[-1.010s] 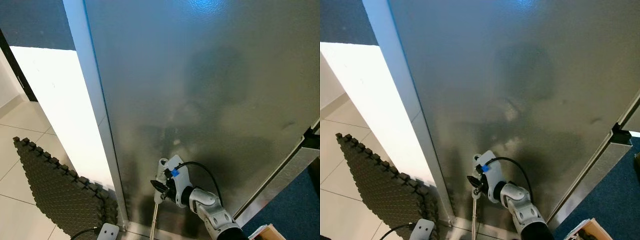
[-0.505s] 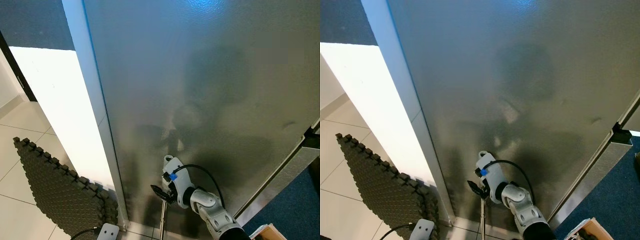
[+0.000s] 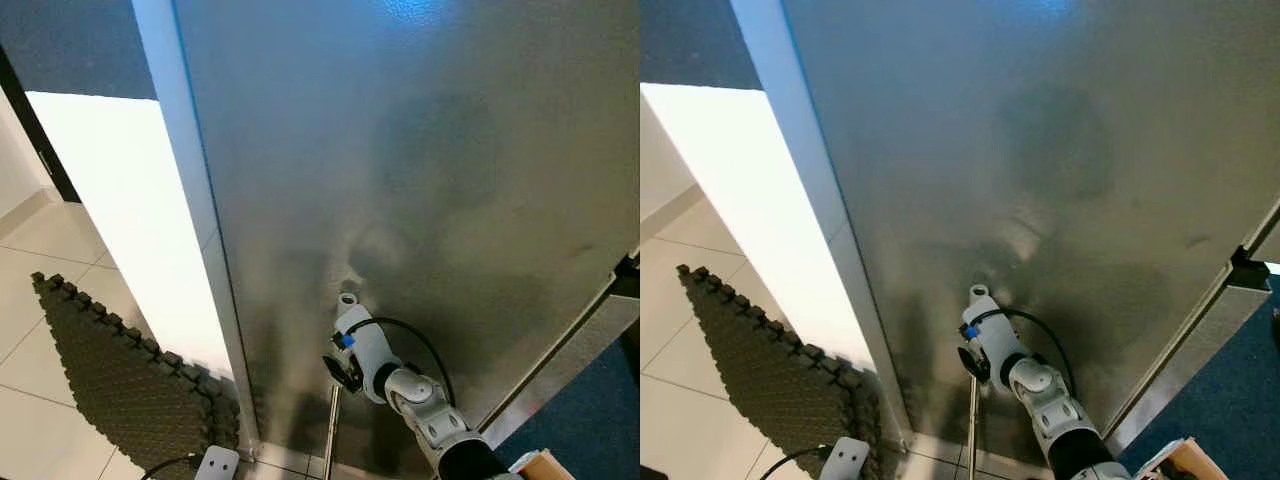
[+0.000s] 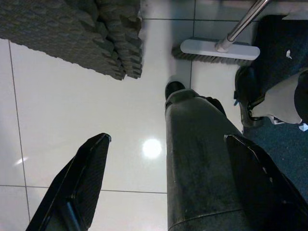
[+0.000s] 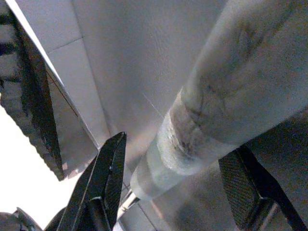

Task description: Sweep floor

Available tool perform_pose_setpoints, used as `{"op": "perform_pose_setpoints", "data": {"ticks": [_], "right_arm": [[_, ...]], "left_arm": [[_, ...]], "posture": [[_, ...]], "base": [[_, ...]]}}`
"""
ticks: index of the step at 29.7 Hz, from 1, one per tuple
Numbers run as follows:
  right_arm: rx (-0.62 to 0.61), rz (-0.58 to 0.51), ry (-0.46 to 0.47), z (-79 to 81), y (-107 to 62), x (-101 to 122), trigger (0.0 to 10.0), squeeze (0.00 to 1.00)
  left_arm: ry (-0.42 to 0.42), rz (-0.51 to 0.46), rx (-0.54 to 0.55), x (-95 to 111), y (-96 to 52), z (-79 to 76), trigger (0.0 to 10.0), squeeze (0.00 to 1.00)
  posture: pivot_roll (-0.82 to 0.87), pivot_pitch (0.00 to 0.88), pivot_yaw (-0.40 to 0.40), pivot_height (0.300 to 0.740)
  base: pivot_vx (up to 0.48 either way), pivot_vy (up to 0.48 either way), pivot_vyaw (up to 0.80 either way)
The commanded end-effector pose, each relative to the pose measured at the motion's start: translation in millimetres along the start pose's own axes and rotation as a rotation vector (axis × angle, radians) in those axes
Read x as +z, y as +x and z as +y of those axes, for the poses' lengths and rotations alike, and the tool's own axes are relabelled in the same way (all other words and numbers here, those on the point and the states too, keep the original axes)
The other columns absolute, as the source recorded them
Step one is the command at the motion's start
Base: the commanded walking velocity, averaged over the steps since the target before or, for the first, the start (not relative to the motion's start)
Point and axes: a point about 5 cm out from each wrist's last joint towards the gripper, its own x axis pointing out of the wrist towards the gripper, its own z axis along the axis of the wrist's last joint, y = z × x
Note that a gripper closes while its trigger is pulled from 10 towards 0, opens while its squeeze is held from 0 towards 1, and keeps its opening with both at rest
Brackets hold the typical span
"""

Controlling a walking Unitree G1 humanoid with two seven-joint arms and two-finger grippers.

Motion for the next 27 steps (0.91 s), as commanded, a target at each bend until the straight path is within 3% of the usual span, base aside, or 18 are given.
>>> {"op": "perform_pose_setpoints", "data": {"ticks": [1,14,20,24,27], "right_arm": [[-0.051,0.031,0.04,-10.1,-1.3,-2.5,10.0,0.0],[-0.075,0.13,0.138,-18.9,-7.2,-16.6,10.0,0.0],[-0.046,0.167,0.207,-22.1,-14.0,-25.1,10.0,0.0],[0.026,0.176,0.311,-28.4,-24.4,-33.1,10.0,0.0],[0.026,0.176,0.311,-28.4,-24.4,-33.1,10.0,0.0]], "left_arm": [[-0.012,0.048,-0.01,-12.8,-1.9,-2.5,10.0,0.0],[-0.013,0.049,-0.01,-13.6,-2.0,-3.1,10.0,0.0],[-0.031,0.048,-0.016,-13.8,-2.1,-3.6,10.0,0.0],[-0.044,0.052,-0.013,-14.3,-2.2,-3.1,10.0,0.0],[-0.044,0.052,-0.013,-14.3,-2.2,-3.1,10.0,0.0]], "posture": [[-0.08,0.058,-0.011,0.74],[-0.09,0.052,-0.017,0.74],[-0.09,0.058,-0.014,0.74],[-0.09,0.063,-0.007,0.74],[-0.09,0.063,-0.007,0.74]], "base": [[0.0,0.0,0.0],[0.0,0.0,0.0],[0.0,0.0,0.0],[0.0,0.0,0.0],[0.0,0.0,0.0]]}}
